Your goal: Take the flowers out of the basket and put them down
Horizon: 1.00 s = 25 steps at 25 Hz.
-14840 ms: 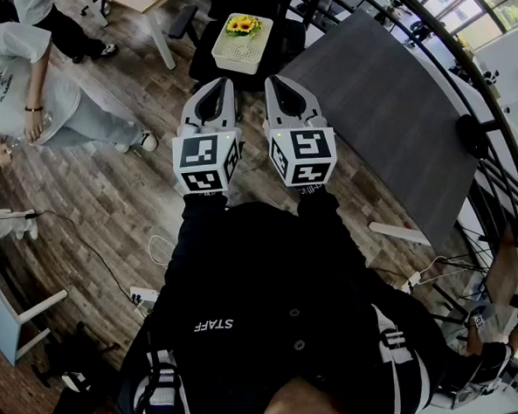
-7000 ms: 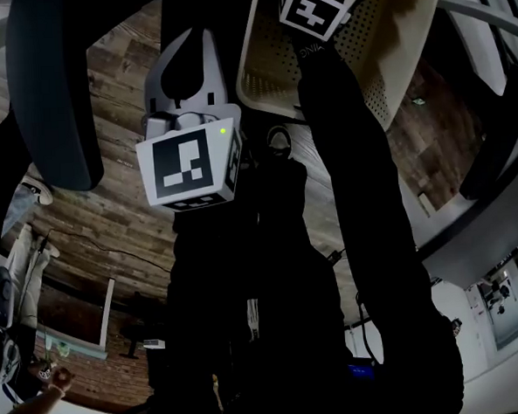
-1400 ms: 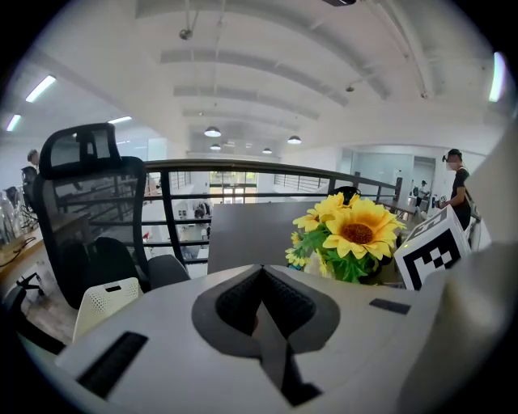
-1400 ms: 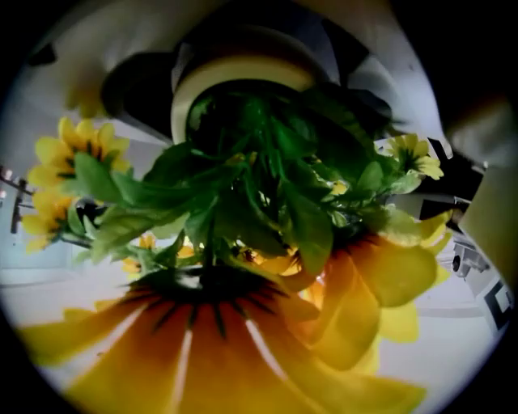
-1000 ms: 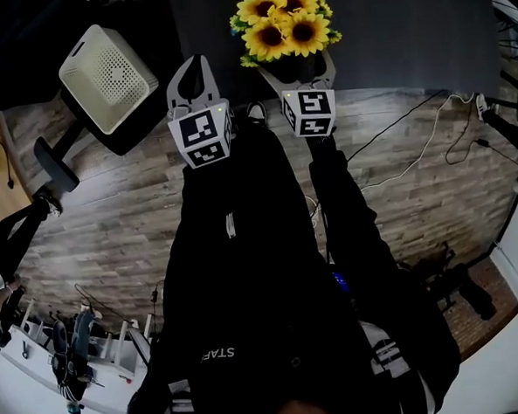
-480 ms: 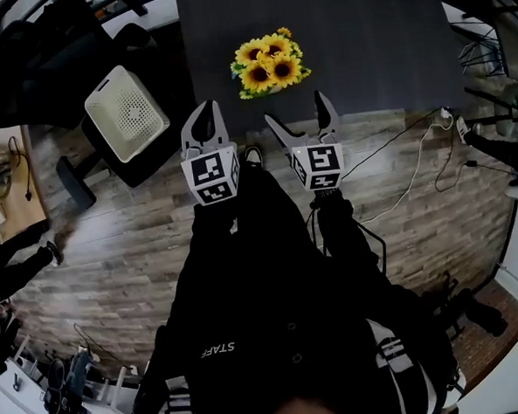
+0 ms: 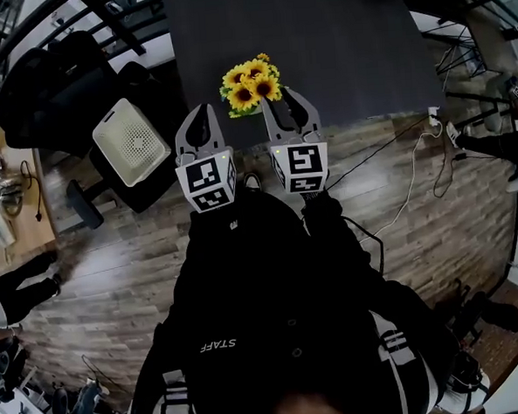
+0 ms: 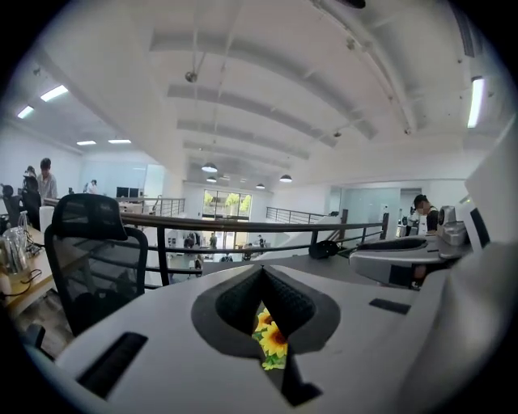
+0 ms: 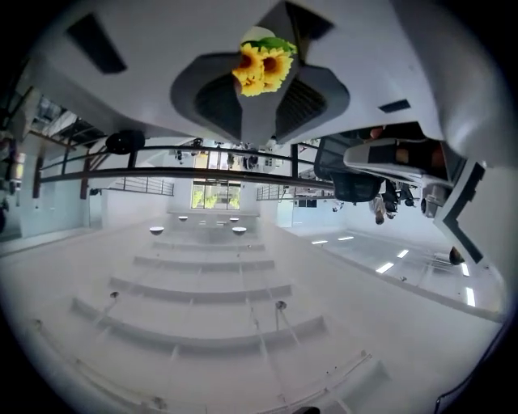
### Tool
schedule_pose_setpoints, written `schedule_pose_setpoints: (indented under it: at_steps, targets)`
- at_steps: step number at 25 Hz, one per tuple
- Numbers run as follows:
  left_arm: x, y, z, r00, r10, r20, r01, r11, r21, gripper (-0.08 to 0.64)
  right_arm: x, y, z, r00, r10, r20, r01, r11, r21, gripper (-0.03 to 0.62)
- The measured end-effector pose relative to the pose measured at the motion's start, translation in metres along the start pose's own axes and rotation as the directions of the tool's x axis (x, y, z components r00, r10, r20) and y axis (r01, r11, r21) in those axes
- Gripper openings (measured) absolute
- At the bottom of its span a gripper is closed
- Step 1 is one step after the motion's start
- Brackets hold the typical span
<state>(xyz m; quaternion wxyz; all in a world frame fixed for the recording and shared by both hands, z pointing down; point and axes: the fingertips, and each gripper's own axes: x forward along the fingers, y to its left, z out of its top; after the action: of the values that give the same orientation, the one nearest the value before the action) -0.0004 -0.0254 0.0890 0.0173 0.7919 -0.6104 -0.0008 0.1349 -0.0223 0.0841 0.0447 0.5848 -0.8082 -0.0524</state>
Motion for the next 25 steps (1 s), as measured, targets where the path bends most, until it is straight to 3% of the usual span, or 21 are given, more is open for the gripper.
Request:
schedule_pose_setpoints:
  at_steps: [2, 7, 14, 25]
  targets:
    - [-0.004, -0.008, 0.018, 0.999, -0.014, 0.035, 0.013, 1.000, 0.013, 0.000, -0.008, 0.000, 0.017, 1.000, -0.005, 0.024, 0.006, 1.000, -0.005, 0.088]
    - [-0.024, -0.036, 0.051, 0.996, -0.050, 0.079, 0.046, 0.998, 0.050, 0.000, -0.038, -0.005, 0.053, 0.996, -0.021, 0.082, 0.019, 1.000, 0.015, 0.024]
    - [-0.034, -0.057, 0.078, 0.987, -0.093, 0.130, 0.083, 0.993, 0.081, 0.000, -0.053, -0.004, 0.085, 0.992, -0.010, 0.125, 0.007, 1.000, 0.025, 0.015]
    - [-0.044, -0.063, 0.100, 0.979, -0.088, 0.184, 0.071, 0.993, 0.097, 0.000, -0.062, -0.001, 0.104, 0.987, 0.003, 0.161, -0.007, 1.000, 0.020, 0.014]
